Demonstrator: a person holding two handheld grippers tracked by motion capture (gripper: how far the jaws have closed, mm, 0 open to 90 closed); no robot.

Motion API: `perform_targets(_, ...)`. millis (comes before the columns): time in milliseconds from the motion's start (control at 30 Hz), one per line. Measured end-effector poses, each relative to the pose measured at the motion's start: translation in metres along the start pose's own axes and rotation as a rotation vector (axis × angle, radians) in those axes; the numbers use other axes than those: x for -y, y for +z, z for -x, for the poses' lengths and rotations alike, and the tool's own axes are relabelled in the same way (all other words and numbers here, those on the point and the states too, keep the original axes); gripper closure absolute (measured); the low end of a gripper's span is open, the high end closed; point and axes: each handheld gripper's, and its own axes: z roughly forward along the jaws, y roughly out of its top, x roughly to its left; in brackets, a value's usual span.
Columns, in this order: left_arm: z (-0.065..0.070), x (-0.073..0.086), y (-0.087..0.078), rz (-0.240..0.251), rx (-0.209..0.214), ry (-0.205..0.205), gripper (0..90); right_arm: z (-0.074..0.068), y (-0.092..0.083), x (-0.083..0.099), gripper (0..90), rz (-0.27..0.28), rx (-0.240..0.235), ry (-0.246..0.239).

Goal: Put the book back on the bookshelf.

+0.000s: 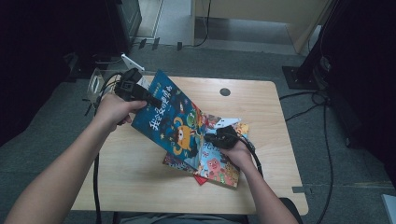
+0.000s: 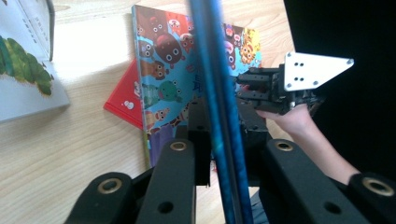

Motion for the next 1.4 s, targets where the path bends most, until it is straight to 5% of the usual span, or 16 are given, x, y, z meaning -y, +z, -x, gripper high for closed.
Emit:
perform_targets(200,0.005,0.000,-0.012,-0.024,-0.019,0.035,83.7,0.009,-0.005,0.001,69.2,-0.007,0.009,0.028)
perform_targets(333,0.007,0.005,-0.024,-0.001,-0.029,0.078,83.4,0.015,-0.010,0.003,68.7,-0.006,0.021,0.048)
perform_targets(533,0.002,0.019,-0.046,0.023,-0.066,0.087,83.3,0.020,-0.011,0.006,62.1,0.007,0.030,0.064)
perform_targets(1400,-0.031,0.088,-0.124,0.125,-0.111,0.015,83.1,0.021,-0.007,0.007,53.7,0.042,0.068,0.024)
